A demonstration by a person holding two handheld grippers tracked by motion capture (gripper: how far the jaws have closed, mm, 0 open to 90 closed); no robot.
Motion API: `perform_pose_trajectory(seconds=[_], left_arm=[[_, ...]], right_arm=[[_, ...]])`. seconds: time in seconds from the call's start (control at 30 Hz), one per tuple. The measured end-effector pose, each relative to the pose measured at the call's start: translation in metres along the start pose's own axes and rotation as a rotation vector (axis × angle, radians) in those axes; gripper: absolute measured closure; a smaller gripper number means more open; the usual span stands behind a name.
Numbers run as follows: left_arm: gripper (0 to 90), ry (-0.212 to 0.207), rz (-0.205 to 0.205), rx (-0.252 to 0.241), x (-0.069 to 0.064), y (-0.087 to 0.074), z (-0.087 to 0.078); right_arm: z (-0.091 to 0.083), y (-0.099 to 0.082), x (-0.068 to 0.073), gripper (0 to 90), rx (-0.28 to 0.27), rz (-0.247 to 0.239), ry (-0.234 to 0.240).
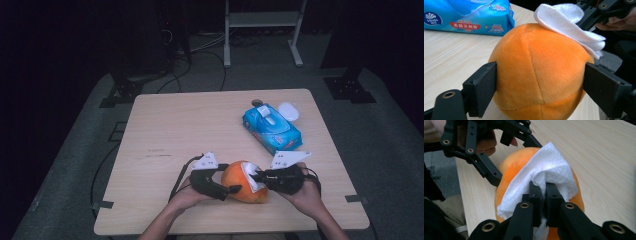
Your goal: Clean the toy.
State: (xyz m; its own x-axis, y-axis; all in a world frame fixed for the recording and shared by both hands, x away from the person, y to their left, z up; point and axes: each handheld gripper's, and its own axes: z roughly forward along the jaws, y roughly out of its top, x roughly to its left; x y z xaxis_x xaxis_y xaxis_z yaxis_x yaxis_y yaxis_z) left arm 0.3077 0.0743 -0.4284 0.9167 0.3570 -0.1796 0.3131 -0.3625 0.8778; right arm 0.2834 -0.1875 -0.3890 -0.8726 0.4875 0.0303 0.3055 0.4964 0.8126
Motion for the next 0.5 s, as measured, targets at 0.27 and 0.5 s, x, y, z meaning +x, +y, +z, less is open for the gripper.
perform_pose_trajectory(seconds=[0.27,0.5], left_arm=[[23.8,0.047,0.118,0.005,-0.015,0.005,0.004],[23.9,0.061,0.205,0.022,-0.024,0.005,0.006]], right_arm=[[-0.003,0.012,0.011,84.7,-0.019,-0.043,0.001],[-0.004,0.017,0.015,84.6,-0.014,-0.075,0.002]])
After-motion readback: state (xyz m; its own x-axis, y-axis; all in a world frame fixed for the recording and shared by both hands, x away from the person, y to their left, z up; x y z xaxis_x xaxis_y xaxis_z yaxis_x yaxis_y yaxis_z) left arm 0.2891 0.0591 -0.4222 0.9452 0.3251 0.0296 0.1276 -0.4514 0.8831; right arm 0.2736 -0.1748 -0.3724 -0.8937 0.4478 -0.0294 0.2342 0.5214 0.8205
